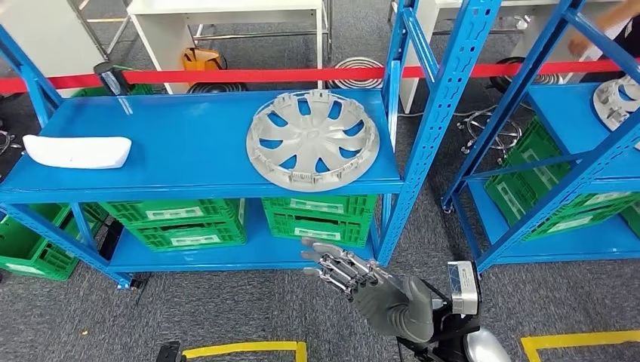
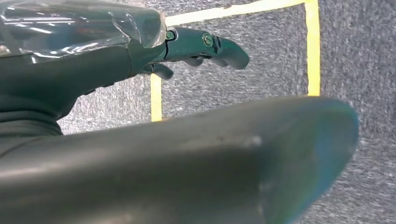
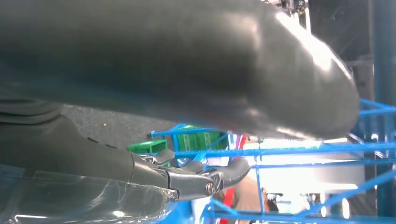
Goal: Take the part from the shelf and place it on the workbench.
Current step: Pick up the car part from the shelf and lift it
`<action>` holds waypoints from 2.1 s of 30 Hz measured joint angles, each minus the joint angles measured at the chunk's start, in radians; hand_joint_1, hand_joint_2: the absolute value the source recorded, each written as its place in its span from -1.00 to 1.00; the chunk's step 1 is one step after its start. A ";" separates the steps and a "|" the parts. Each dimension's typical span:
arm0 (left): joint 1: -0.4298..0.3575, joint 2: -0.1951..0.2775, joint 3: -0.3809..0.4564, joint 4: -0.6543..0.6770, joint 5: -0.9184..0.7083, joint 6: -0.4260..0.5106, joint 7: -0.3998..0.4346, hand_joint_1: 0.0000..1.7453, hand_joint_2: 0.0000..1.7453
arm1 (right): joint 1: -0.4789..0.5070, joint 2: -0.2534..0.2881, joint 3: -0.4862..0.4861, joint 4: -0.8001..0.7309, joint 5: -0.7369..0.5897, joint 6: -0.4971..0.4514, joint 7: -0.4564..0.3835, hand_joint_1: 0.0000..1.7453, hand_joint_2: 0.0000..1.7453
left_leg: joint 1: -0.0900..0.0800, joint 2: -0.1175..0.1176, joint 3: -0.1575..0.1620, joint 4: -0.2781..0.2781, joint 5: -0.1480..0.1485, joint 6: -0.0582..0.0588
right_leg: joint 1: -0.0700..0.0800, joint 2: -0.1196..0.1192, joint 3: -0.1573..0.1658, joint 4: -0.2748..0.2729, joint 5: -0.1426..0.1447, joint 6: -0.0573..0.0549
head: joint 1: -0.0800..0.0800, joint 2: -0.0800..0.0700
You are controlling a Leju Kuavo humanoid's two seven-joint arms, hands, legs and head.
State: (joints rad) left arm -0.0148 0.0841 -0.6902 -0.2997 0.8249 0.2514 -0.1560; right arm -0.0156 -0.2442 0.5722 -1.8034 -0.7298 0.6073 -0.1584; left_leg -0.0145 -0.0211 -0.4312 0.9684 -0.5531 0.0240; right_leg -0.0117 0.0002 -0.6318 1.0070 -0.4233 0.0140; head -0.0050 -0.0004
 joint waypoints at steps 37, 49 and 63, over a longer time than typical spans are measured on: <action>-0.008 -0.006 0.001 0.001 0.013 0.004 0.009 -1.00 -1.00 | -0.028 0.009 0.014 0.003 -0.006 -0.004 0.011 -1.00 -1.00 | 0.018 0.009 -0.251 0.286 -0.045 -0.045 | -0.002 0.011 0.067 -0.021 -0.031 -0.038 | -0.002 0.000; -0.002 -0.007 0.003 0.008 0.016 -0.006 -0.002 -1.00 -1.00 | -0.036 0.010 0.017 0.003 -0.016 -0.022 0.014 -1.00 1.00 | 0.035 0.020 -0.141 0.012 0.111 -0.015 | -0.012 0.008 0.067 0.033 -0.090 0.015 | 0.000 0.000; -0.002 -0.009 0.013 0.009 0.016 -0.009 -0.003 -1.00 -1.00 | -0.027 -0.004 0.007 0.002 0.000 -0.039 0.005 -1.00 1.00 | 0.023 0.014 -0.124 0.034 0.066 -0.033 | -0.009 0.005 0.044 -0.007 -0.025 -0.002 | 0.000 0.000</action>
State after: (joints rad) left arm -0.0173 0.0754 -0.6769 -0.2907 0.8408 0.2423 -0.1587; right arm -0.0425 -0.2481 0.5789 -1.8015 -0.7300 0.5684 -0.1537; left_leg 0.0083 -0.0066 -0.5554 1.0028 -0.4872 -0.0094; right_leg -0.0204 0.0050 -0.5882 1.0004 -0.4482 0.0120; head -0.0051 -0.0004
